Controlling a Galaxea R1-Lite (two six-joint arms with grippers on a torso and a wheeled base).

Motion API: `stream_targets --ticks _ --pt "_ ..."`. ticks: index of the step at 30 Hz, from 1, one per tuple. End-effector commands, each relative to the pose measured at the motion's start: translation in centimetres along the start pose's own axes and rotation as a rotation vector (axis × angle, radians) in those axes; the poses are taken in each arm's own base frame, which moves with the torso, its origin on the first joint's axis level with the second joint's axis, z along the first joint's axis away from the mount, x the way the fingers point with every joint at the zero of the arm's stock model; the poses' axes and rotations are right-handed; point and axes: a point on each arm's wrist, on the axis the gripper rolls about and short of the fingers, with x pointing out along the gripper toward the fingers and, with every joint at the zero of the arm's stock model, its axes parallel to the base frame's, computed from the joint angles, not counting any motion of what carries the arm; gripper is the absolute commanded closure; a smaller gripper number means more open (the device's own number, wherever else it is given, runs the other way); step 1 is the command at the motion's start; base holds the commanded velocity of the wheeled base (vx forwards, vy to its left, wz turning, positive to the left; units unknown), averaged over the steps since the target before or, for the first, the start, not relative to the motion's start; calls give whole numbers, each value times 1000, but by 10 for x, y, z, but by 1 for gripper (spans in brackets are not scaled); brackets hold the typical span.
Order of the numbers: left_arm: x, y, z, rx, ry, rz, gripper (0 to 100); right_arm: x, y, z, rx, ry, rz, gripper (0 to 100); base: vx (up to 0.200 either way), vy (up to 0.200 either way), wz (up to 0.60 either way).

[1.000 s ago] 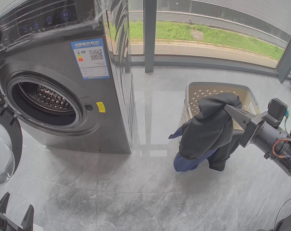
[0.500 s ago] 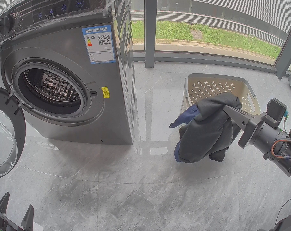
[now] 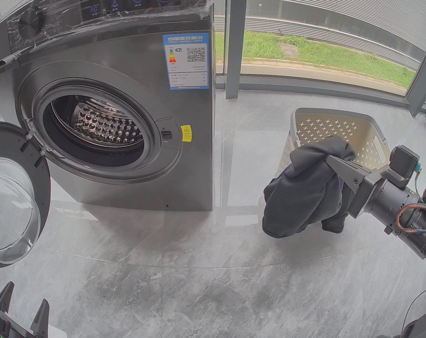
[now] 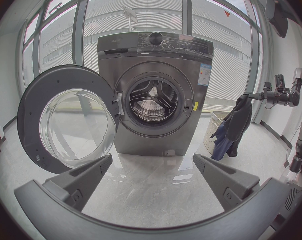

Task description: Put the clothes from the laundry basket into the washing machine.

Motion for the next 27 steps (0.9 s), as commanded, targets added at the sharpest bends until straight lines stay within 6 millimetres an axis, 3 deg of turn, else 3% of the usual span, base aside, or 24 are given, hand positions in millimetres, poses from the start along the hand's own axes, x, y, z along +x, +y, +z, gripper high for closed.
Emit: stream_targets --ticks 1,4,13,23,27 --pt "0 0 -5 -1 2 0 0 0 0 0 0 0 1 100 0 200 0" --pt "0 0 -5 -1 2 0 0 0 0 0 0 2 1 100 0 200 0" --pt "0 0 -5 -1 0 0 0 0 0 0 0 0 1 100 0 0 0" --pt "0 0 -5 -1 2 0 0 0 0 0 0 0 1 100 -200 0 0" --pt "0 0 -5 -1 2 0 0 1 0 -1 0 3 1 100 0 0 0"
